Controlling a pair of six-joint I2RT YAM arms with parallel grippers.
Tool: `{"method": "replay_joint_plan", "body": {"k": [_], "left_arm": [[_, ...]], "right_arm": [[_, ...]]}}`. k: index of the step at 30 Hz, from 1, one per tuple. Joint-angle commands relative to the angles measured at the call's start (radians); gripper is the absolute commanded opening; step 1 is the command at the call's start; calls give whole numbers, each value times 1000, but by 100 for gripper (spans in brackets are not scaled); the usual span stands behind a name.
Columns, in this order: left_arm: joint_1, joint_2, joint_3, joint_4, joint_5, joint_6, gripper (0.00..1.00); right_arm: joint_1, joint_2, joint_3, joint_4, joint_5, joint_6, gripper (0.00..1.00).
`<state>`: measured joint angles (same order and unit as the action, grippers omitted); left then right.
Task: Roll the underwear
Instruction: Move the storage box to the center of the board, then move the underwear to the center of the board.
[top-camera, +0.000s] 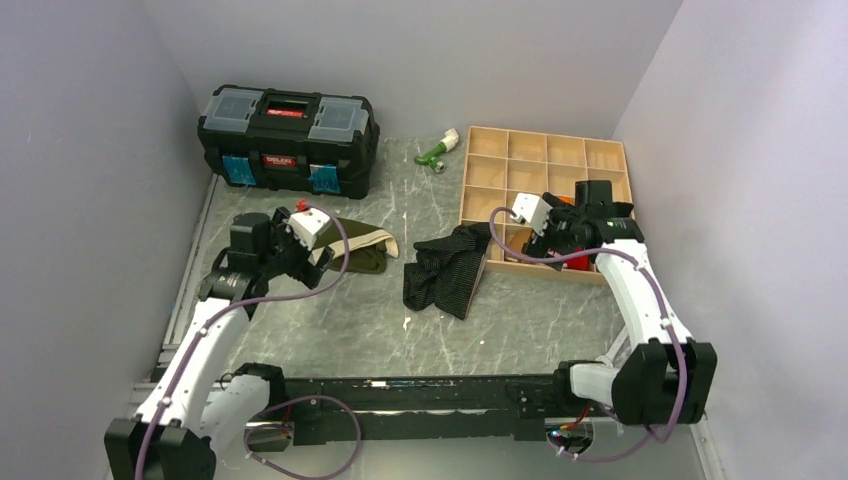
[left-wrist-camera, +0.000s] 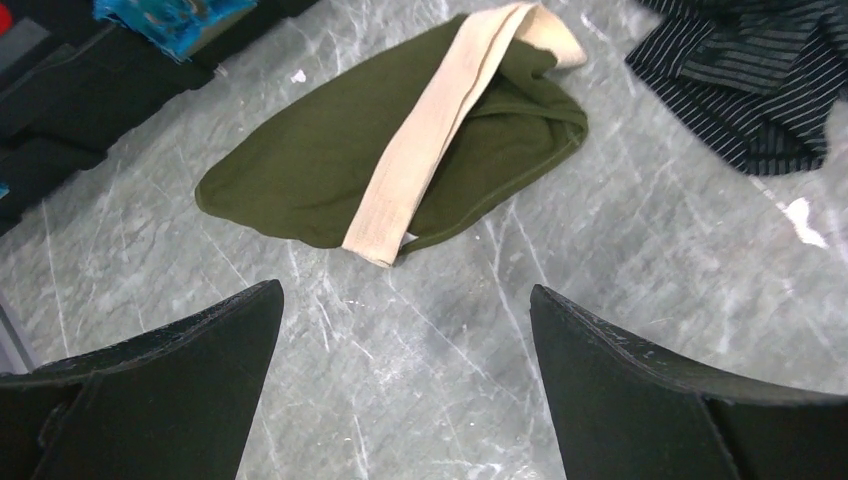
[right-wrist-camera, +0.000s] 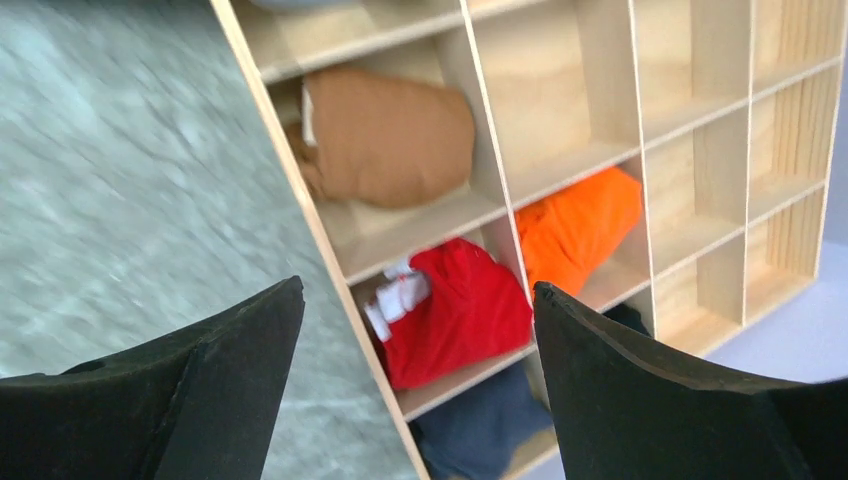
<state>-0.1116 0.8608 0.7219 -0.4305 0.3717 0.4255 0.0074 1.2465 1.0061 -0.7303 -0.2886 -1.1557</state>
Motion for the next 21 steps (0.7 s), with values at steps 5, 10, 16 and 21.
{"method": "replay_joint_plan", "body": {"k": [5, 10, 16, 21], "left_arm": [[-130, 300, 100, 24, -242, 120, 99], [-182, 601, 243, -4, -367, 140, 99], [-183, 834, 380, -54, -442, 150, 93], [-167, 905, 397, -63, -479, 180, 69]], "right_arm": [[18, -72, 55, -31, -401, 240, 87], [68, -75, 22, -6, -404, 274, 87], [122, -71, -5, -5, -384, 289, 87], [135, -83, -16, -7, -388, 296, 86]]}}
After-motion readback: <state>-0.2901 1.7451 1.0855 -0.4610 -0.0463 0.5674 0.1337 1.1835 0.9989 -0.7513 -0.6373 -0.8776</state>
